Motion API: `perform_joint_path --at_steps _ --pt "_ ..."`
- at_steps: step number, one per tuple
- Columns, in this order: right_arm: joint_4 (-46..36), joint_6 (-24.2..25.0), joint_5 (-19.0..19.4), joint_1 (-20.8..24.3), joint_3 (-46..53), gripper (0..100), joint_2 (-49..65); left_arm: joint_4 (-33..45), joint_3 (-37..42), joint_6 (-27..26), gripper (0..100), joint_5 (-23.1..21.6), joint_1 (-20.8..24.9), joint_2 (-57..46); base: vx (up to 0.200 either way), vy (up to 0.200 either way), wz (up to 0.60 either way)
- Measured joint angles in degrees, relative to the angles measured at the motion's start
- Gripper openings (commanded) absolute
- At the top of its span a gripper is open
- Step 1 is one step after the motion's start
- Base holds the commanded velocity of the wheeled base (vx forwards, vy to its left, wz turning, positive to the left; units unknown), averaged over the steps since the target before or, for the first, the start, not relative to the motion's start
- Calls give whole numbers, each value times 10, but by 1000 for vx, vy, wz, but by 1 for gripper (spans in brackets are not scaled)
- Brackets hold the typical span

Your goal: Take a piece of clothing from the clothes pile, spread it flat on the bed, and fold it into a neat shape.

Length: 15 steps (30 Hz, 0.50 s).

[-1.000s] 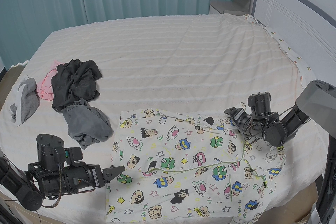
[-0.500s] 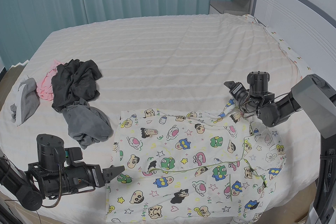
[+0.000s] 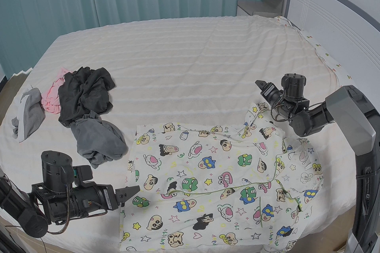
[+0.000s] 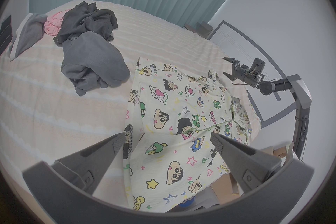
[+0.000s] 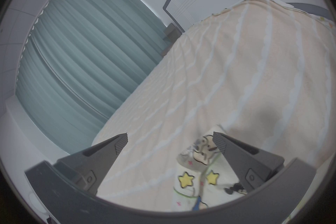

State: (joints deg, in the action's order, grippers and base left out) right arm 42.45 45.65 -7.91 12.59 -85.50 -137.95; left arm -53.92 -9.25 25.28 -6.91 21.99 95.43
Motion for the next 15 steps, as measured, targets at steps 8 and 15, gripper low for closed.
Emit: perform_joint_path --at_steps 8,15 --pt "-3 -25 24 6 94 100 25 0 0 0 100 0 0 0 0 0 0" --pt "-17 -29 43 54 121 100 32 0 0 -1 100 0 1 0 0 0 0"
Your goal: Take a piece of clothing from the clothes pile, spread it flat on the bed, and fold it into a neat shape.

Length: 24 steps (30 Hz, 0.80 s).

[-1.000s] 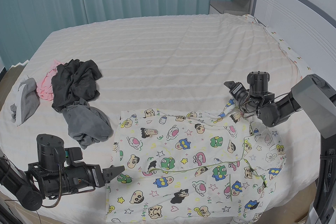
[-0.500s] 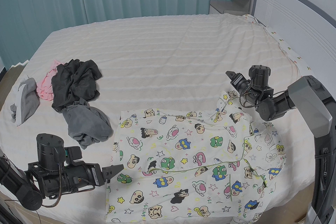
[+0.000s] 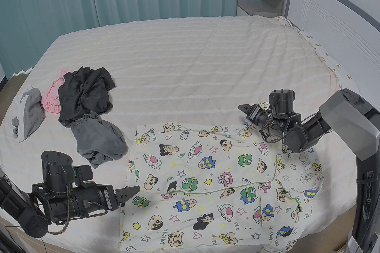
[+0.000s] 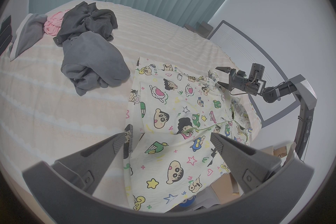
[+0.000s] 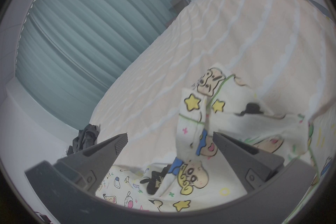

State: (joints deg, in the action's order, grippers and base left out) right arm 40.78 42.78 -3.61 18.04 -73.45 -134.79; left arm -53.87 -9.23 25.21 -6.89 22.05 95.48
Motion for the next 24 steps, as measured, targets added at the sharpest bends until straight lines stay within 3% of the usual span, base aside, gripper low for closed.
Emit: perform_joint_path --at_steps 9,14,20,24 --pt "-49 3 1 39 -101 100 -42 0 -1 0 100 0 -2 0 0 0 0" --pt "-5 6 -15 43 -163 100 -63 0 -1 0 100 0 -3 2 0 0 0" --pt "23 4 -24 23 -161 100 -64 -1 -2 0 100 0 -3 3 0 0 0" --pt "7 -16 -4 5 -105 100 -36 0 -2 -1 100 1 -2 3 0 0 0"
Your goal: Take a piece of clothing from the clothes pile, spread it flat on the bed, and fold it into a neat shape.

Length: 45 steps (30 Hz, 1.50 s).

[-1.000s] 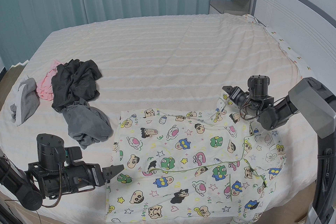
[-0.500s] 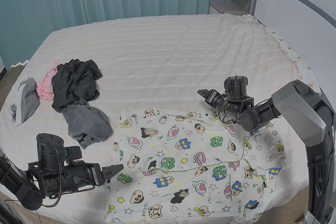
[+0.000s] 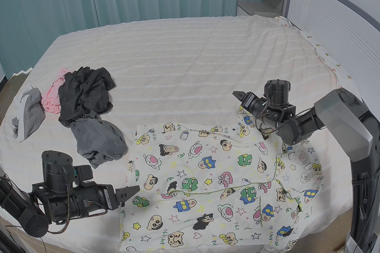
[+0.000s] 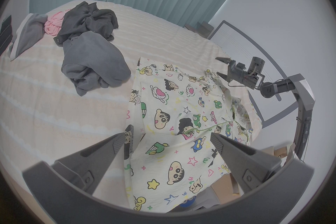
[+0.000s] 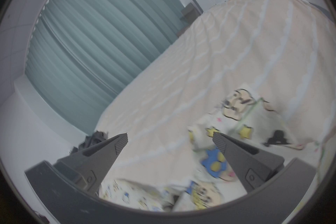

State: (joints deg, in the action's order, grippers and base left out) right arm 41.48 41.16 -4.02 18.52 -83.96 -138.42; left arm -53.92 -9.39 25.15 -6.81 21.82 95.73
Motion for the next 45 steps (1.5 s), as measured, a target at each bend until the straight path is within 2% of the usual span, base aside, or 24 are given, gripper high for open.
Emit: perform_joint_path --at_steps 4,10,14,25,34,42,43,45 --pt "-28 -44 45 -38 83 100 49 0 0 -1 100 0 1 0 0 0 0" --pt "-68 -132 149 -119 194 100 123 0 2 -2 100 0 2 0 0 0 0" --pt "-87 -169 190 -163 235 100 152 0 2 -2 100 0 3 0 0 0 0" --pt "-89 -203 224 -180 230 100 131 1 4 -2 100 0 6 6 0 0 0" --pt "-86 -202 232 -177 164 100 75 0 5 -2 100 0 10 15 0 0 0" --pt "-92 -199 230 -155 94 100 22 0 6 -2 100 0 15 16 0 0 0" --pt "-93 -199 229 -151 86 0 17 0 6 -1 100 0 16 16 0 0 0" --pt "-100 -199 227 -146 68 0 5 0 7 -1 100 0 17 16 0 0 0"
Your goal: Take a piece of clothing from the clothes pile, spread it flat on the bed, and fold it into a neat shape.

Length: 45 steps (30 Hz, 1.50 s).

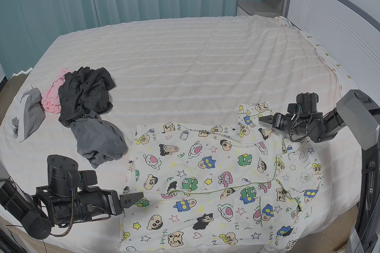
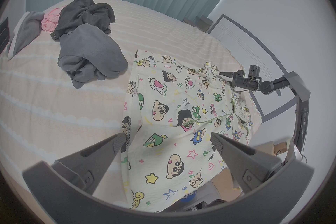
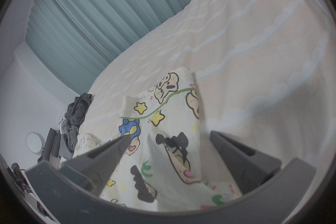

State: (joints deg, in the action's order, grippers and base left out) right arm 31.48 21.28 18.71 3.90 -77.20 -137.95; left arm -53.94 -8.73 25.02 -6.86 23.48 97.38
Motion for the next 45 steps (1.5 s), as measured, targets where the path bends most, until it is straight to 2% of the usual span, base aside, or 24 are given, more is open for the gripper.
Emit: perform_joint_path --at_steps 4,7,16,24,30,31,45 --pt "-18 1 -5 9 -31 0 -19 0 0 0 100 0 1 0 0 0 0" --pt "-18 1 -24 14 -48 0 -26 0 0 0 100 0 1 0 0 0 0" --pt "10 3 -41 15 -56 0 -13 0 1 0 100 0 1 -1 0 0 0" --pt "75 3 -53 17 -61 0 -9 0 2 0 100 0 6 -2 0 0 0" --pt "83 3 -70 17 -79 0 -17 0 2 0 100 0 7 -2 0 0 0" --pt "83 2 -74 17 -84 100 -18 0 2 0 100 0 7 -2 0 0 0" --pt "72 2 -75 3 -56 100 1 0 2 -1 100 0 7 -2 0 0 0"
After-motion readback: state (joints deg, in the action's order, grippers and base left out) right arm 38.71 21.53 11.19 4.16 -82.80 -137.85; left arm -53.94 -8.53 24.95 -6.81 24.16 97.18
